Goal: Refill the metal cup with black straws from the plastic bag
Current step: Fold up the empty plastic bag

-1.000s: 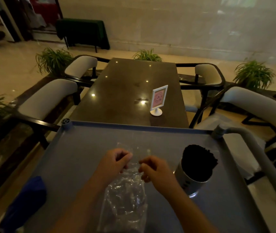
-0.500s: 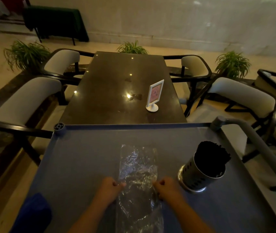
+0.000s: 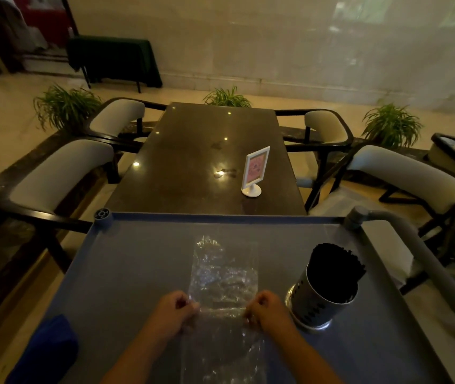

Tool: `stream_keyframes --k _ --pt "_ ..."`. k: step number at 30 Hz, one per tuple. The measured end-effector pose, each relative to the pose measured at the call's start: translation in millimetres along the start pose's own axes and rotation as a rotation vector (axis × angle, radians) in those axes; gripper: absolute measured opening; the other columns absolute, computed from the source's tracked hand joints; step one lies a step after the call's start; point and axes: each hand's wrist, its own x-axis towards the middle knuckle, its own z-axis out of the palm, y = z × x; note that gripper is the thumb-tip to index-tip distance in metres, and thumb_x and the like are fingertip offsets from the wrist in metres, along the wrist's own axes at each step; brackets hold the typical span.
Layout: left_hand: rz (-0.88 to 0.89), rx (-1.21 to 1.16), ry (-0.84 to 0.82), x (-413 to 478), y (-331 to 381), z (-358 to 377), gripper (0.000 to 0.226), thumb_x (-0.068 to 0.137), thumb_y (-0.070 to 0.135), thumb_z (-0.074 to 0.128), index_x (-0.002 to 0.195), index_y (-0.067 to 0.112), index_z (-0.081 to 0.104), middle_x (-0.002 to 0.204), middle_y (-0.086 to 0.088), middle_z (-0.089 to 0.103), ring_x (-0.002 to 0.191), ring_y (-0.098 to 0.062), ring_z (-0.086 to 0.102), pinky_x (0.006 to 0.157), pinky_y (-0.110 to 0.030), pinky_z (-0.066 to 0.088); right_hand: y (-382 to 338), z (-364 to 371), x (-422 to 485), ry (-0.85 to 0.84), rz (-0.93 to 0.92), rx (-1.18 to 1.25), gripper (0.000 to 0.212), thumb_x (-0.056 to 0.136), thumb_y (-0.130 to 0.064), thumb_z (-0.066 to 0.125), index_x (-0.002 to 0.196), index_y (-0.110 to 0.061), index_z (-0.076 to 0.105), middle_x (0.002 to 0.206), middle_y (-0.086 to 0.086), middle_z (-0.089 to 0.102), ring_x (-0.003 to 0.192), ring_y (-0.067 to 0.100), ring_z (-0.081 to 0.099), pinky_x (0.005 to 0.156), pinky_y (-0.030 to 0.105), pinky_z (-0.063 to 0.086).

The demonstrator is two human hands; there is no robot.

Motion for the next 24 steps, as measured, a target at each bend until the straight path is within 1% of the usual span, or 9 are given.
stream_keyframes --k 2,4,6,9,13,15,17,20,24 --pt "0.003 -0.156 -0.01 -5.6 4.8 2.6 0.018 0.091 0.003 0.066 0.076 0.007 0.058 0.064 -0.015 0.069 0.056 -0.025 0.065 0.045 -0.028 0.048 -7.8 -7.8 -5.2 -0.014 -0.007 0.169 0.015 0.088 0.005 0.061 0.097 -0.002 0.052 0.074 0.017 0.063 0.049 0.017 0.058 0.043 0.025 0.048" --pt "0.034 -0.241 0.006 -9.5 7.5 6.0 0.017 0.091 0.003 0.066 0.076 0.007 0.059 0.067 -0.016 0.069 0.057 -0.026 0.065 0.045 -0.029 0.049 -9.5 -14.0 -10.4 -0.086 -0.028 0.224 0.021 0.087 -0.002 0.066 0.104 -0.005 0.055 0.081 0.016 0.064 0.055 0.018 0.06 0.045 0.024 0.049" --pt "0.063 -0.233 0.009 -13.0 8.2 8.7 0.013 0.091 0.006 0.066 0.079 0.007 0.06 0.069 -0.016 0.072 0.058 -0.025 0.067 0.048 -0.03 0.051 -6.8 -18.5 -16.1 -0.162 -0.086 0.204 0.012 0.088 -0.008 0.068 0.095 -0.003 0.059 0.072 0.009 0.063 0.053 0.013 0.059 0.049 0.022 0.051" --pt "0.089 -0.202 0.016 -15.4 9.1 9.2 0.012 0.09 0.008 0.069 0.08 0.005 0.062 0.068 -0.013 0.074 0.053 -0.019 0.066 0.047 -0.028 0.051 -2.9 -26.8 -19.7 -0.163 -0.122 0.211 0.017 0.087 -0.014 0.069 0.082 -0.002 0.057 0.061 0.005 0.056 0.051 0.013 0.055 0.053 0.026 0.052" --pt "0.136 -0.186 0.011 -22.8 11.1 8.5 0.012 0.089 0.009 0.07 0.08 0.005 0.064 0.059 -0.009 0.069 0.045 -0.015 0.061 0.044 -0.025 0.049 -1.7 -35.6 -22.9 -0.155 -0.166 0.253 0.019 0.088 -0.015 0.068 0.081 0.0 0.058 0.065 0.01 0.054 0.054 0.015 0.05 0.055 0.026 0.051" --pt "0.155 -0.169 0.018 -26.3 14.1 6.5 0.013 0.09 0.009 0.068 0.081 0.002 0.062 0.056 -0.007 0.067 0.043 -0.015 0.058 0.042 -0.025 0.048 -1.4 -37.1 -25.6 -0.137 -0.189 0.274 0.02 0.091 -0.015 0.063 0.08 0.001 0.06 0.069 0.011 0.059 0.055 0.014 0.05 0.054 0.025 0.05" --pt "0.174 -0.106 -0.006 -29.8 17.9 5.0 0.014 0.092 0.011 0.067 0.082 0.003 0.061 0.054 -0.005 0.065 0.041 -0.013 0.055 0.04 -0.025 0.046 -1.5 -37.8 -27.5 -0.12 -0.21 0.273 0.022 0.093 -0.017 0.06 0.08 0.001 0.061 0.068 0.006 0.064 0.057 0.015 0.05 0.055 0.026 0.047" --pt "0.204 -0.077 -0.046 -35.5 24.0 5.2 0.015 0.094 0.017 0.063 0.083 0.007 0.06 0.053 -0.001 0.062 0.042 -0.011 0.051 0.042 -0.024 0.044 -3.1 -38.8 -28.7 -0.171 -0.207 0.269 0.023 0.093 -0.02 0.06 0.083 0.001 0.059 0.062 0.003 0.058 0.054 0.013 0.05 0.056 0.032 0.045" --pt "0.215 -0.149 -0.092 -41.7 36.7 3.3 0.021 0.09 0.029 0.066 0.091 0.008 0.063 0.059 -0.002 0.062 0.048 -0.013 0.054 0.047 -0.026 0.045 -8.3 -40.9 -27.8 -0.247 -0.19 0.223 0.021 0.093 -0.016 0.061 0.098 0.003 0.067 0.056 -0.006 0.057 0.049 0.007 0.049 0.049 0.024 0.045"
